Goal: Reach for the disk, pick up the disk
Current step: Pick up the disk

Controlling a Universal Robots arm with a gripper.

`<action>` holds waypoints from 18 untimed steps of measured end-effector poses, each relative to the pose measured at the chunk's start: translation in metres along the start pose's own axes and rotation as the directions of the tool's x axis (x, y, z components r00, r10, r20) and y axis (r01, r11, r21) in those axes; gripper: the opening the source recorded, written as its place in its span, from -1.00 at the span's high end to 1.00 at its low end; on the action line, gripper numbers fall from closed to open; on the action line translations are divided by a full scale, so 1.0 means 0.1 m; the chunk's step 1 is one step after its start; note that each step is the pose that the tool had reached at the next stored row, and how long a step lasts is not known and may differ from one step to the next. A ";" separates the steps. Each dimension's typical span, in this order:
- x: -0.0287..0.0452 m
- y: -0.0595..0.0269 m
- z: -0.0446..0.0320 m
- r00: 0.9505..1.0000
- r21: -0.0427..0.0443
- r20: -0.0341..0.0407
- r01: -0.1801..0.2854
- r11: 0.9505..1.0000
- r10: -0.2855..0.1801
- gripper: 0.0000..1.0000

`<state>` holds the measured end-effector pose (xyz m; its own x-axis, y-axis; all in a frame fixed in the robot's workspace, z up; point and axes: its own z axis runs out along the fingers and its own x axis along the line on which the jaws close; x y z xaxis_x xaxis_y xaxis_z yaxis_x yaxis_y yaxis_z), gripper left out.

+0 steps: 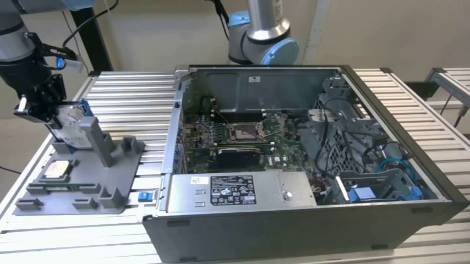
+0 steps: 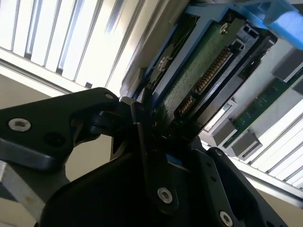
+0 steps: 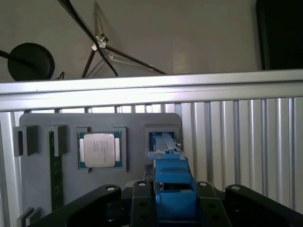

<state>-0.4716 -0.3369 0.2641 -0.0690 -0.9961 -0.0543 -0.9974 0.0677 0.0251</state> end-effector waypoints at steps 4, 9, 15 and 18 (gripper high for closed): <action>0.001 0.000 0.000 1.000 0.000 0.000 0.000 1.000 0.000 1.00; 0.002 0.001 -0.001 1.000 0.000 0.006 0.000 1.000 0.000 1.00; 0.002 0.000 0.000 1.000 -0.001 0.014 0.001 1.000 -0.001 1.00; 0.001 0.000 0.000 0.999 -0.002 0.032 0.001 1.000 -0.001 1.00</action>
<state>-0.4716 -0.3369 0.2640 -0.0689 -0.9939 -0.0861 -0.9974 0.0668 0.0270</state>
